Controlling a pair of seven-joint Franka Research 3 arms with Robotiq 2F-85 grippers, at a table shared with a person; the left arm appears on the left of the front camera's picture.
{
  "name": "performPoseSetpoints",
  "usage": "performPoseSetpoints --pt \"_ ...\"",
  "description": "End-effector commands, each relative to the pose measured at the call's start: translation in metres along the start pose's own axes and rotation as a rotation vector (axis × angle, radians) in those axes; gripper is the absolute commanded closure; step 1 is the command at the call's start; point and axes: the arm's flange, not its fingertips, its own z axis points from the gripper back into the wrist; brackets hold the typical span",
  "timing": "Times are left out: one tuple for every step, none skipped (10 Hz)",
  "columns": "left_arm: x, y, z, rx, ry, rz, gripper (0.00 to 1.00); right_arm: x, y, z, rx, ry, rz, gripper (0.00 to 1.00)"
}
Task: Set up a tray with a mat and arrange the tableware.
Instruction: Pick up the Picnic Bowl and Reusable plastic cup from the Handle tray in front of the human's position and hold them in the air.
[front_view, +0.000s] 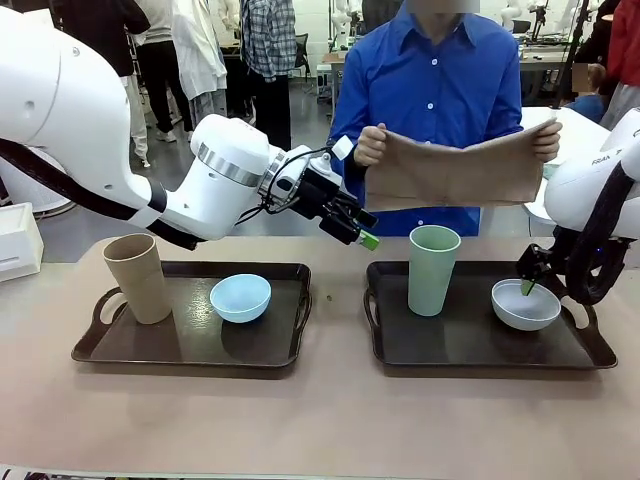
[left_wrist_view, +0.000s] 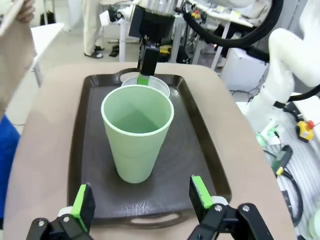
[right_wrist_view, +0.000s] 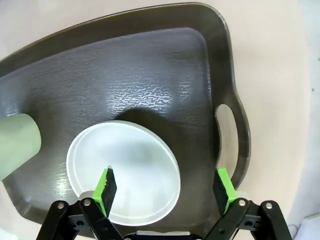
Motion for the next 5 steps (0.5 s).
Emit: performPoseSetpoints --pt "-0.005 0.011 -0.013 -0.045 -0.022 0.008 0.0 0.008 0.004 0.001 -0.017 0.018 0.015 0.0" --pt "-0.01 0.016 -0.029 -0.072 -0.003 0.019 0.0 0.007 0.005 -0.002 -0.015 0.027 0.018 0.0" --pt "-0.013 0.022 -0.043 -0.097 0.011 0.035 0.0 0.009 0.006 -0.003 -0.015 0.032 0.017 0.0" --pt "-0.017 0.025 -0.055 -0.121 0.019 0.047 0.0 0.009 0.005 -0.004 -0.014 0.034 0.017 0.0" --pt "-0.019 0.031 -0.063 -0.135 0.027 0.046 0.0 0.011 0.003 -0.004 -0.011 0.031 0.016 0.0"
